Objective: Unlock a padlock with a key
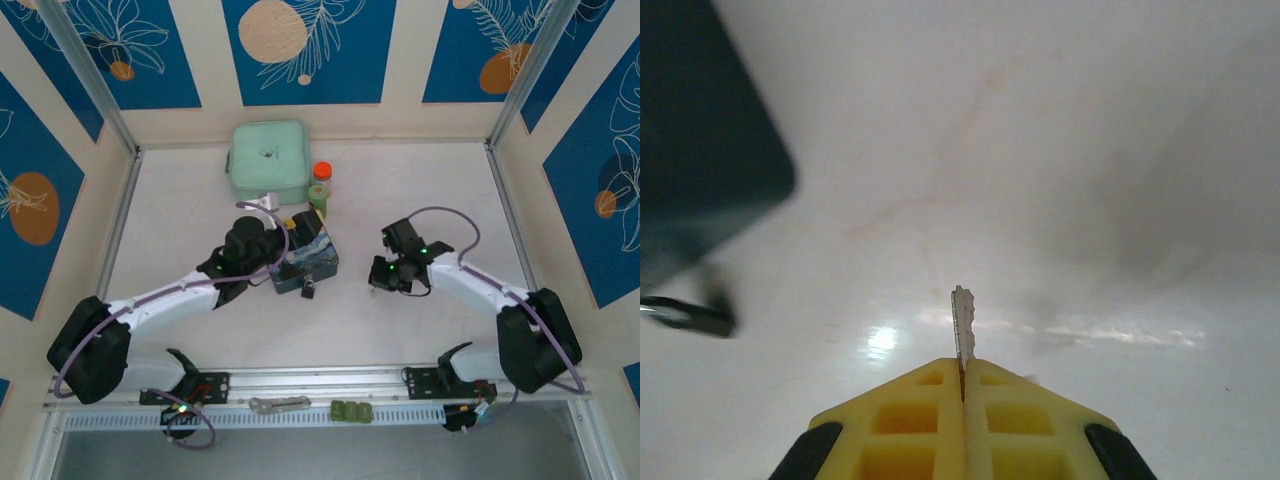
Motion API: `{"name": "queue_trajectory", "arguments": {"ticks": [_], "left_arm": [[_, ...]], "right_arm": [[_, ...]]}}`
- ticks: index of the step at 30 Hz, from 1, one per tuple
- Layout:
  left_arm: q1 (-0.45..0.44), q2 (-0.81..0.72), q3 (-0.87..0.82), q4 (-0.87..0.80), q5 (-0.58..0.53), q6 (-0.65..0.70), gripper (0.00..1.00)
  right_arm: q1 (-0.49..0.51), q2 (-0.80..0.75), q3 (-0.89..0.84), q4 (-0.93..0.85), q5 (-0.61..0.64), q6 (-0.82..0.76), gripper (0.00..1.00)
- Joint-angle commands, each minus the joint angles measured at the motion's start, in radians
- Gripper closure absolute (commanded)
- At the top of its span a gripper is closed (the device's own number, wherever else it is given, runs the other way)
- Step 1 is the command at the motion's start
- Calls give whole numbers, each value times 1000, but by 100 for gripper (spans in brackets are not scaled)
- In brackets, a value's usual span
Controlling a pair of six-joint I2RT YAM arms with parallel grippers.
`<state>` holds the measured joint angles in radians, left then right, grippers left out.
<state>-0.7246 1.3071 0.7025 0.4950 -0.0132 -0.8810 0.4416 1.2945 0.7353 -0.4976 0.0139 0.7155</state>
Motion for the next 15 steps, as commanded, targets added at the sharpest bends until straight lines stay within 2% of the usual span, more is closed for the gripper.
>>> {"name": "queue_trajectory", "arguments": {"ticks": [1, 7, 11, 15], "left_arm": [[1, 30, 26, 83, 57, -6, 0], [-25, 97, 47, 98, -57, -202, 0], [-44, 178, 63, 203, -90, -347, 0], [-76, 245, 85, 319, -113, -367, 0]], "right_arm": [[-61, -63, 3, 33, -154, 20, 100], [-139, -119, 75, 79, -198, 47, 100], [-146, -117, 140, 135, -169, 78, 100], [-155, -90, 168, 241, -159, 179, 100]]}}
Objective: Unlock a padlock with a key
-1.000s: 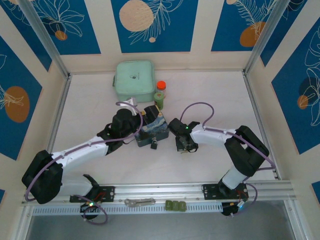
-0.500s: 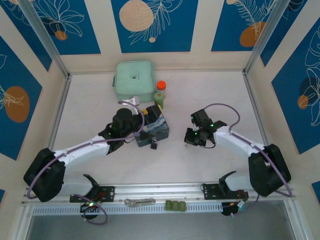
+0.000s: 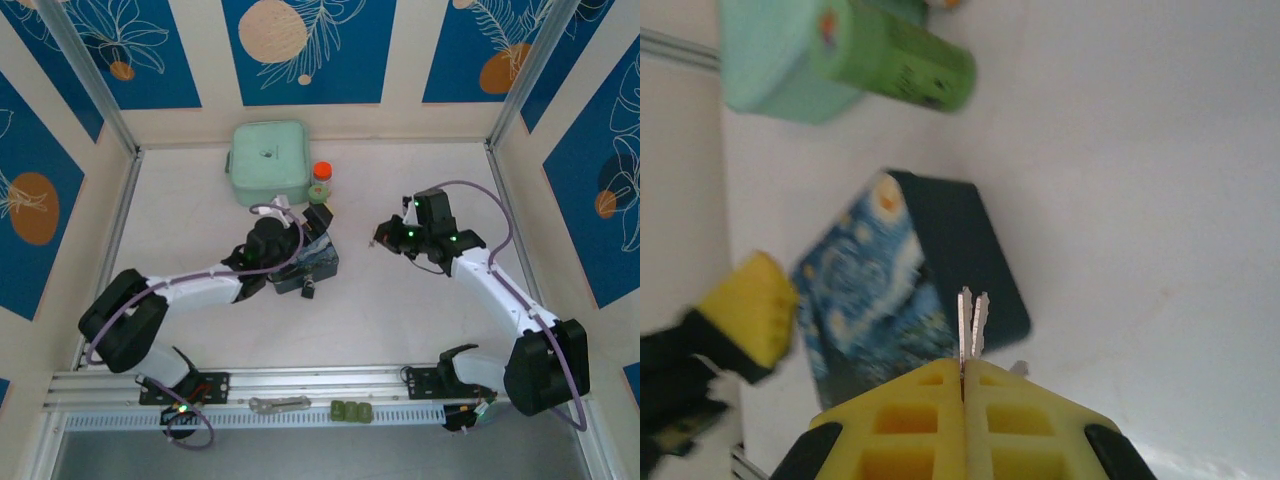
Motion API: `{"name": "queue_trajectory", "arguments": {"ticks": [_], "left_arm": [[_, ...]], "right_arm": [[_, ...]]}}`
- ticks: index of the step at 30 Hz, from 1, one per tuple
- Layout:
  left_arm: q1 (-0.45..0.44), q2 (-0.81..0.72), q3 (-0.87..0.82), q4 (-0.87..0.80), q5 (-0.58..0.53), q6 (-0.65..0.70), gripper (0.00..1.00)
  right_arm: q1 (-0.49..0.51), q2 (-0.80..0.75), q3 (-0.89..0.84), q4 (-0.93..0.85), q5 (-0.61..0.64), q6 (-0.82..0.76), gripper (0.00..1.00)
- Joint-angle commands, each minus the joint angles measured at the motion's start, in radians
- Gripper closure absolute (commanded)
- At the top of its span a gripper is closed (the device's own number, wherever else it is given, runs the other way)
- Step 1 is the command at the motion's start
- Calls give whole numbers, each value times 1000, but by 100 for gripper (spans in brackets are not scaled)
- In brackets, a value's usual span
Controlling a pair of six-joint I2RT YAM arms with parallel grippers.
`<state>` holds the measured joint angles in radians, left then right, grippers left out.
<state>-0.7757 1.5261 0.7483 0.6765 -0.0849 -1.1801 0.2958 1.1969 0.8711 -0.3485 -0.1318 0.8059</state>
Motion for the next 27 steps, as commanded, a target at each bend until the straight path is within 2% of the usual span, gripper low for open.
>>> {"name": "queue_trajectory", "arguments": {"ticks": [1, 5, 10, 19, 27], "left_arm": [[-32, 39, 41, 174, -46, -68, 0], [-47, 108, 41, 328, -68, -116, 1], [-87, 184, 83, 421, -94, -161, 2], [-133, 292, 125, 510, -104, -287, 1], [-135, 304, 132, 547, -93, -317, 0]], "right_arm": [[-7, 14, 38, 119, -15, 117, 100], [-4, 28, 38, 206, -13, 224, 100], [9, 38, 23, 284, -19, 300, 100], [39, 72, 3, 371, -37, 365, 100], [58, 99, -3, 404, -42, 378, 100]]}}
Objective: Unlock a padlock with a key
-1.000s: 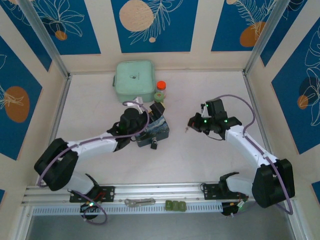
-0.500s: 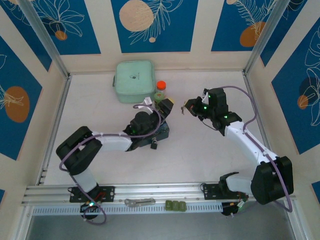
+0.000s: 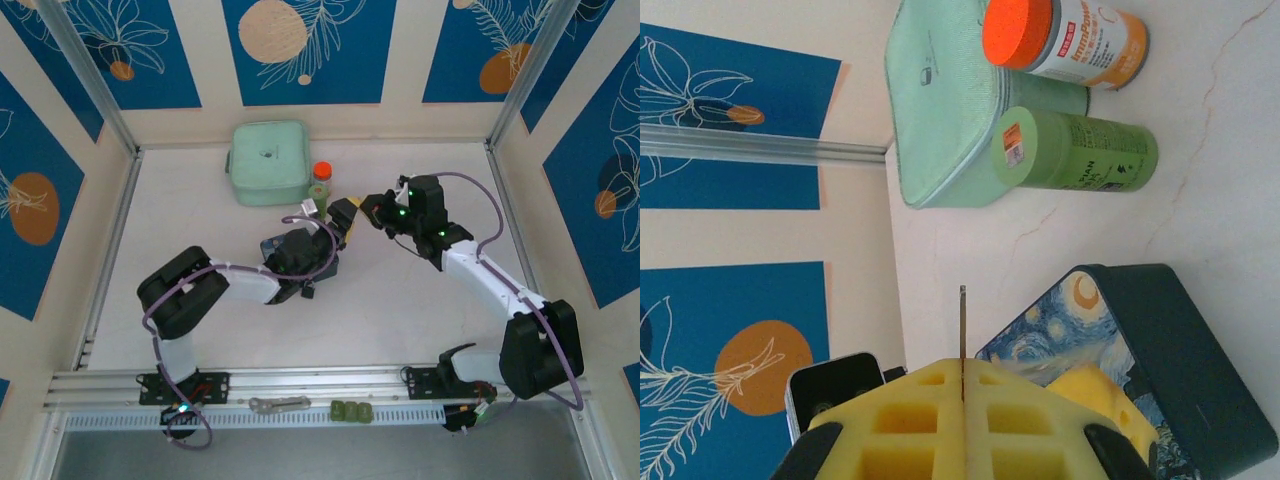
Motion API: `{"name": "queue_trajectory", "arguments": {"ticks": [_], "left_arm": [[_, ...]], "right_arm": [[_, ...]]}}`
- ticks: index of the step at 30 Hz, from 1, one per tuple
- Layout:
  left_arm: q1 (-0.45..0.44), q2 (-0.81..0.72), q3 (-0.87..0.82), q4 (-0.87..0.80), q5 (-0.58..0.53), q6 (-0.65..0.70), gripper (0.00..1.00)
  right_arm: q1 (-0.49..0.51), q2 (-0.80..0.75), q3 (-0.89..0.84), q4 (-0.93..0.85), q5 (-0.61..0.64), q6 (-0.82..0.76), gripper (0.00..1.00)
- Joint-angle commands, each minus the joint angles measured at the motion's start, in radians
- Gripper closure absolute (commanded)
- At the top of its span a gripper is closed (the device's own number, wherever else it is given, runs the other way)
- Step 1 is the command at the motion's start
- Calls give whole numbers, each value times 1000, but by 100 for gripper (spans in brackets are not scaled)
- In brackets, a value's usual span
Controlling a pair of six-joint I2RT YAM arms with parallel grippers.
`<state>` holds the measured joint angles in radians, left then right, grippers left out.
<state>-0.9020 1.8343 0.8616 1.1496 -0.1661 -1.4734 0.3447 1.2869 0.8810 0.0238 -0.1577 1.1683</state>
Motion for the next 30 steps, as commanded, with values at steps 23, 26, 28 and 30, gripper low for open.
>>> {"name": "queue_trajectory", "arguments": {"ticks": [23, 26, 28, 30], "left_arm": [[-7, 17, 27, 59, 4, -38, 3], [-2, 3, 27, 29, 1, -26, 2], [0, 16, 30, 35, 8, -42, 2], [-1, 30, 31, 50, 11, -56, 2]], "right_arm": [[27, -14, -5, -30, -17, -21, 100], [25, -27, -36, -12, -28, -2, 100], [24, -32, -45, 10, -38, 7, 100], [23, -32, -40, 14, -50, 8, 100]]}}
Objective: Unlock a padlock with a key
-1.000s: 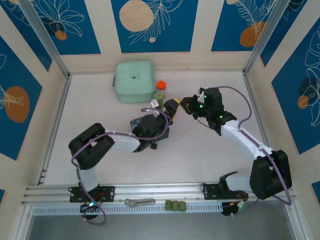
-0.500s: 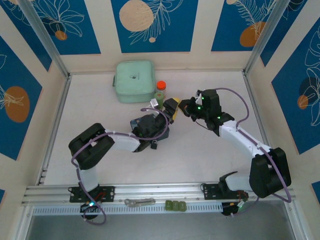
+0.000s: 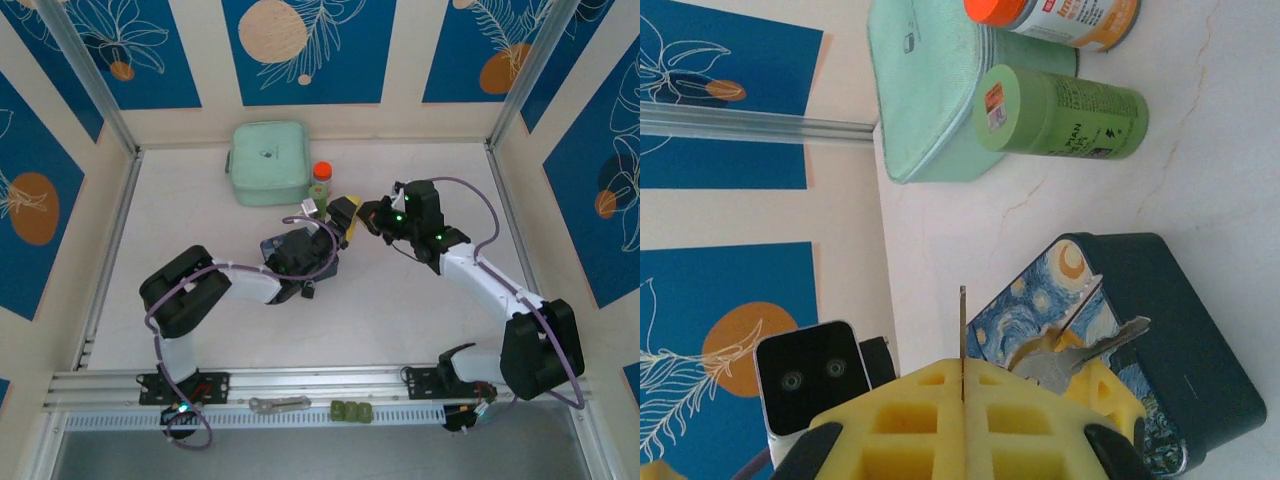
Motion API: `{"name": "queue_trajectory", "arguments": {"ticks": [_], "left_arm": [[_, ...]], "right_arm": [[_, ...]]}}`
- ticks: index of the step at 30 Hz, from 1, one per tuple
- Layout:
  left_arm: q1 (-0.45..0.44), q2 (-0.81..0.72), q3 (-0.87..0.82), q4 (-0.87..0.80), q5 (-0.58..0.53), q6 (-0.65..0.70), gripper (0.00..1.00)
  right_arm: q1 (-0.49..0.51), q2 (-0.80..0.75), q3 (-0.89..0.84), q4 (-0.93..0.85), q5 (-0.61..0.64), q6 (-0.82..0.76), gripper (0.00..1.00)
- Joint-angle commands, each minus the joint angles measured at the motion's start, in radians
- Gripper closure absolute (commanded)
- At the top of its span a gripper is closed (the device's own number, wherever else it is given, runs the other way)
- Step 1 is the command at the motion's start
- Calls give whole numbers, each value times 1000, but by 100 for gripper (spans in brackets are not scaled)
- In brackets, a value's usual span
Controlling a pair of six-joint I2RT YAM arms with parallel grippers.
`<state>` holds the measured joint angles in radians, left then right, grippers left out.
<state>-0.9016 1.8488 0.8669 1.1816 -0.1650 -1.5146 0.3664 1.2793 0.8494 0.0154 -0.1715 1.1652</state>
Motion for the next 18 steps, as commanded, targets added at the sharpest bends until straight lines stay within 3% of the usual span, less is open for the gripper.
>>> {"name": "queue_trajectory", "arguments": {"ticks": [1, 11, 18], "left_arm": [[-1, 18, 27, 19, 10, -17, 2], [0, 9, 14, -1, 4, -10, 2], [11, 0, -13, 53, -5, 21, 20]], "right_arm": [[2, -25, -9, 31, -43, 13, 100], [-2, -23, -35, 47, -53, 19, 100], [-7, -32, -73, 8, -50, -1, 100]]}}
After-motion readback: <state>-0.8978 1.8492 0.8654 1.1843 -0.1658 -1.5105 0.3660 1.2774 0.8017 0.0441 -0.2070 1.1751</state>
